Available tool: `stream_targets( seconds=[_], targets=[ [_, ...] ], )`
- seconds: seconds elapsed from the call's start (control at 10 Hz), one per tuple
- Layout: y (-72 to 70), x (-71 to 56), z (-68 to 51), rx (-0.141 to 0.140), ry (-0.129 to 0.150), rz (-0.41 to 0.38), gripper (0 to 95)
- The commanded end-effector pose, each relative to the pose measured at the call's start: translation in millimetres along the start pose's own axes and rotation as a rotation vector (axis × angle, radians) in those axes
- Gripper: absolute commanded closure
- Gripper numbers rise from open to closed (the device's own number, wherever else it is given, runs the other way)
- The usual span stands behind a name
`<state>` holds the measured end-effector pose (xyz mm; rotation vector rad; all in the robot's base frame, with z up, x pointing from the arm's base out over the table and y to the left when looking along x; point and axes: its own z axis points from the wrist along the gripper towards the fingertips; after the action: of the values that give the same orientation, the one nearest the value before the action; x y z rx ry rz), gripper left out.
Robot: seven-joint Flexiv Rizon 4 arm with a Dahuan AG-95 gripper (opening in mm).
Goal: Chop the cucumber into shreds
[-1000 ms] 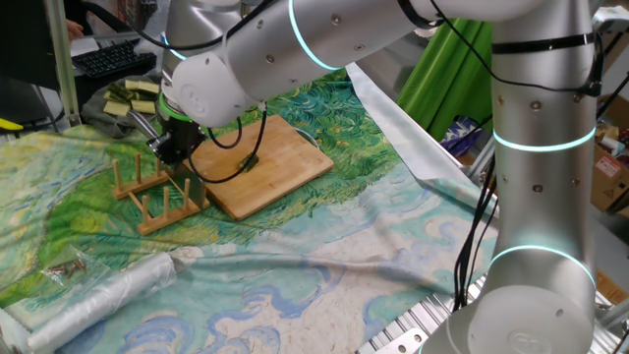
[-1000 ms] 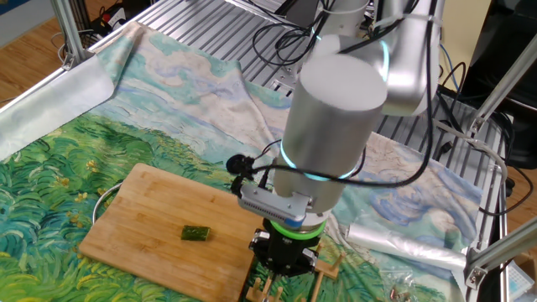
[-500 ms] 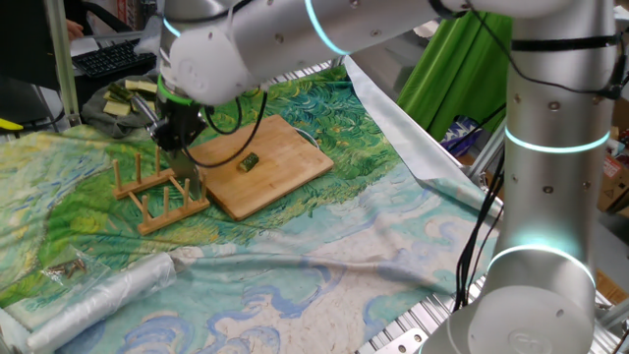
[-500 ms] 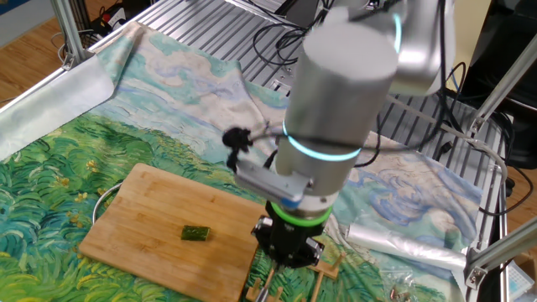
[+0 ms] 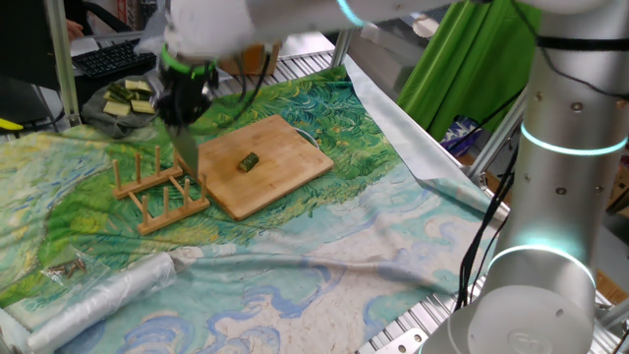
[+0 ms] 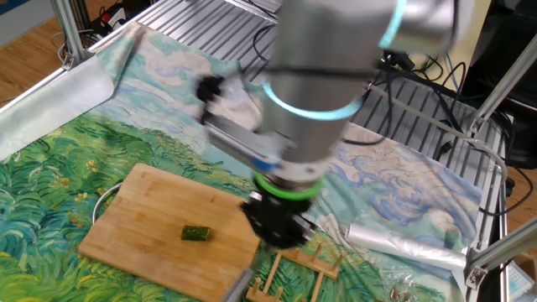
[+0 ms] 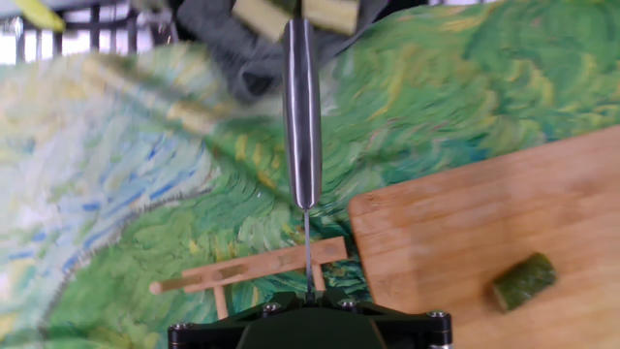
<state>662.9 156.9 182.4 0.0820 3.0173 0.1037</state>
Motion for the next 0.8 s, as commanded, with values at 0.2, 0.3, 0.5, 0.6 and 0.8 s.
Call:
stream_targets(
  seconds=[0.2, 0.3, 0.5, 0.6, 0.8],
  targets=[
    [-36.3, -10.3, -3.0, 0.000, -0.001, -0.094, 95.0],
    [-53.8, -15.7, 3.0, -0.005, -0.004, -0.131, 95.0],
    [-81.1, -21.5, 16.5, -0.017, -0.005, -0.194, 95.0],
    [-89.3, -22.5, 20.2, -0.012, -0.010, -0.222, 95.0],
    [-108.6, -22.7, 31.3, -0.009, -0.021, -0.276, 95.0]
  ],
)
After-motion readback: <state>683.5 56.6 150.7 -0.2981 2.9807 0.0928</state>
